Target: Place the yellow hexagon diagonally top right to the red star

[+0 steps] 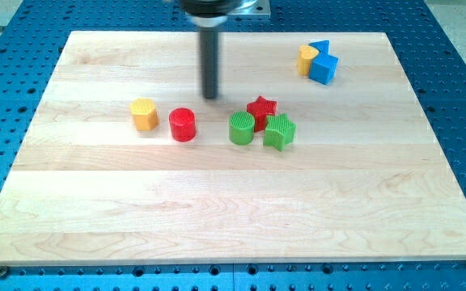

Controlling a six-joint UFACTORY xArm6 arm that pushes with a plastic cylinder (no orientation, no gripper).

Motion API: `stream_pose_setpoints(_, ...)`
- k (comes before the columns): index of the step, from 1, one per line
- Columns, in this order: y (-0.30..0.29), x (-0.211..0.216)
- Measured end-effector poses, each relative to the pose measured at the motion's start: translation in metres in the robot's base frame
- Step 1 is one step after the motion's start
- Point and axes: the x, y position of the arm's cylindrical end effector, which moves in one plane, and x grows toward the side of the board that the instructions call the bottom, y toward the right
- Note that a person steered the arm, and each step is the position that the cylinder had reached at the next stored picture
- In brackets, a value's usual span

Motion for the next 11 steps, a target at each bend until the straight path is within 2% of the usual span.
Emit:
stream_pose_setpoints(1,-0.015,-0.034)
stream_pose_setpoints(2,-0.100,-0.015)
stream_pose_setpoints(3,-0.193,0.060)
stream_pose_setpoints(4,-0.185,0.111)
stream_pose_setpoints(6,-0.096,0.094)
stream_pose_setpoints(8,-0.081,0.063)
stream_pose_setpoints(10,-0.097,0.076)
stream_pose_setpoints(11,-0.046,0.074)
